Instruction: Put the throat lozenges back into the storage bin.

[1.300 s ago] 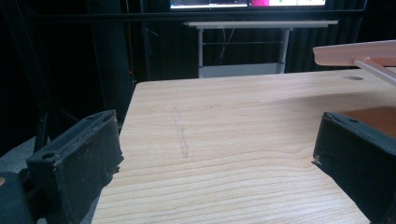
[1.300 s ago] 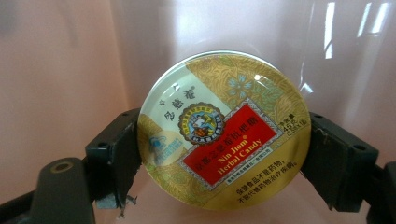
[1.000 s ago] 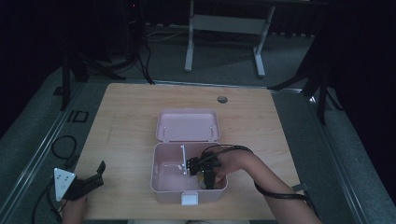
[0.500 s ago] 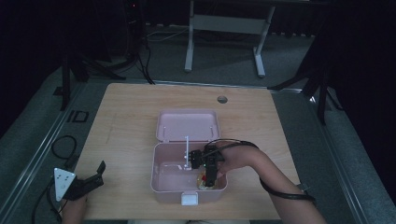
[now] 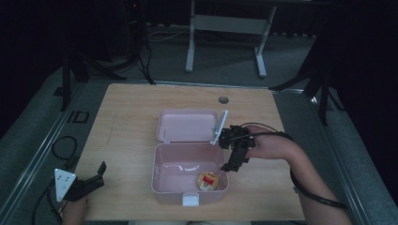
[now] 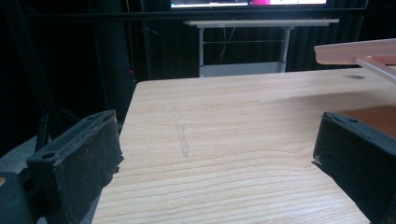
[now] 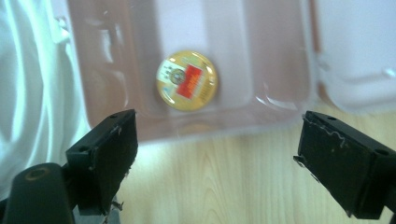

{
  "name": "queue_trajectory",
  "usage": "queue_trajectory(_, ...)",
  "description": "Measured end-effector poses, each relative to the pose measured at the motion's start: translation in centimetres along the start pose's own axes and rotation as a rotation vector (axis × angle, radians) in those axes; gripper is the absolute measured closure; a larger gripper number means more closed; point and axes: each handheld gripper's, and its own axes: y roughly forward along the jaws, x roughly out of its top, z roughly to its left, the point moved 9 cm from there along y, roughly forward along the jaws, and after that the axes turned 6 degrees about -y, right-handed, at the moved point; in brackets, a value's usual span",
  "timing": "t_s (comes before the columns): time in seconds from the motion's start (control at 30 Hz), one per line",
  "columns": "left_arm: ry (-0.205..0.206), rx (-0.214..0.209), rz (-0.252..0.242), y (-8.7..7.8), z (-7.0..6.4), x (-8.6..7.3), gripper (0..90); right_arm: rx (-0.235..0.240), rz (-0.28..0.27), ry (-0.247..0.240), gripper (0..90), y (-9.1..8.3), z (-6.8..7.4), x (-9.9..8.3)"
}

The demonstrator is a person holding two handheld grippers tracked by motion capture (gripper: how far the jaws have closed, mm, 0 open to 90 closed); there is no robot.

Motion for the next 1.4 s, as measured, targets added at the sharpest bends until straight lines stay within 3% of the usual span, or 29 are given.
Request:
queue_trajectory(0.17,0.000,0.001,0.000,0.0,0.0,0.0,1.4,-0.043,-0.040,0.056,11.8,-0.5,-0.8,-2.9)
queue_trajectory(0.37,0.002,0.001,0.002,0.0,0.0,0.0,1.4,-0.086,-0.086,0.142,11.8,0.6,-1.8,-6.5)
queue_trajectory(0.43,0.002,0.001,0.001,0.0,0.0,0.0,1.4,-0.093,-0.093,0.150,11.8,0.9,-2.0,-7.0)
queue_trajectory(0.6,0.002,0.001,0.002,0.0,0.0,0.0,1.4,-0.163,-0.135,0.213,11.8,3.4,-3.0,-10.2)
queue_trajectory(0.93,0.002,0.001,0.003,0.0,0.0,0.0,1.4,-0.308,-0.261,0.359,11.4,7.9,-4.5,-14.3)
queue_trajectory(1.13,0.001,0.001,0.003,0.0,0.0,0.0,1.4,-0.423,-0.358,0.474,11.4,9.1,-5.5,-16.5)
queue_trajectory(1.4,-0.001,0.002,0.003,0.0,0.0,0.0,1.4,-0.544,-0.401,0.601,11.4,10.4,-5.7,-19.7)
